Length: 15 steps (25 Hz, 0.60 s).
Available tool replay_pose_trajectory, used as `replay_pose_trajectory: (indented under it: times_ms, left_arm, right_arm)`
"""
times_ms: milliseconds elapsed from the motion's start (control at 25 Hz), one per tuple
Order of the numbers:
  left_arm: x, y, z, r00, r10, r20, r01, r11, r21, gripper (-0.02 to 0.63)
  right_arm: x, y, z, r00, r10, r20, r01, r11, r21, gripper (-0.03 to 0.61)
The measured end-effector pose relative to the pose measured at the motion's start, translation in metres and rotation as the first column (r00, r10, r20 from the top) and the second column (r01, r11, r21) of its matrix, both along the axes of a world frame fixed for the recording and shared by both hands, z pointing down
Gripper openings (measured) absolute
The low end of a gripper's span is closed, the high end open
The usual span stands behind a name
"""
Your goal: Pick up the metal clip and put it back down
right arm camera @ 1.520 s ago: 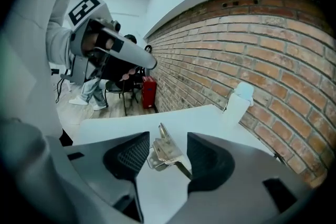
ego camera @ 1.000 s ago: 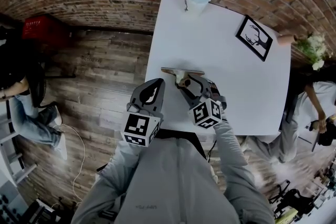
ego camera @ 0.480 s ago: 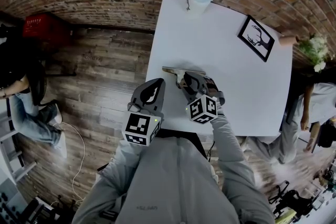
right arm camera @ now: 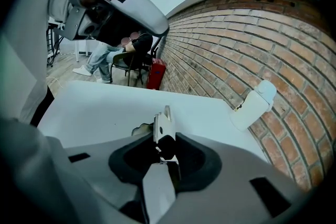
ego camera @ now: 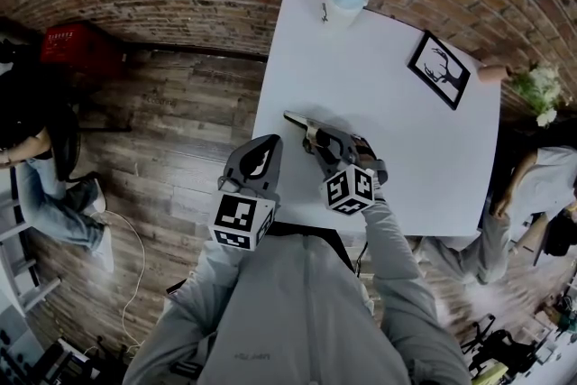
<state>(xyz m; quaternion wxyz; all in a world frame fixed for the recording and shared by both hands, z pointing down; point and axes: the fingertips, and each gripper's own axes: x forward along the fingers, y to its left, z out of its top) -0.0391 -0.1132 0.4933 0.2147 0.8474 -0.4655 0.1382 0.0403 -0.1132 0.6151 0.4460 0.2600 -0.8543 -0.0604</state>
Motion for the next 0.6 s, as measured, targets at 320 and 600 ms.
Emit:
replay_pose_trajectory:
  times_ms: [320,600]
  left_arm:
    - [-0.005,-0.003,-0.011,1.000,-0.008,0.005,0.008,1.000,0.028,0.028]
    - [-0.006,-0.002,-0.031,1.000,-0.004,0.005,0.004,0.998,0.068,0.028]
  right_arm:
    - [0.007,-0.002,-0.025,0.994,0.074,0.076,-0.074,0.997,0.001,0.107]
    - [0.016,-0.002,-0.059,0.976,0.150,0.159,-0.154,0.988,0.017,0.106]
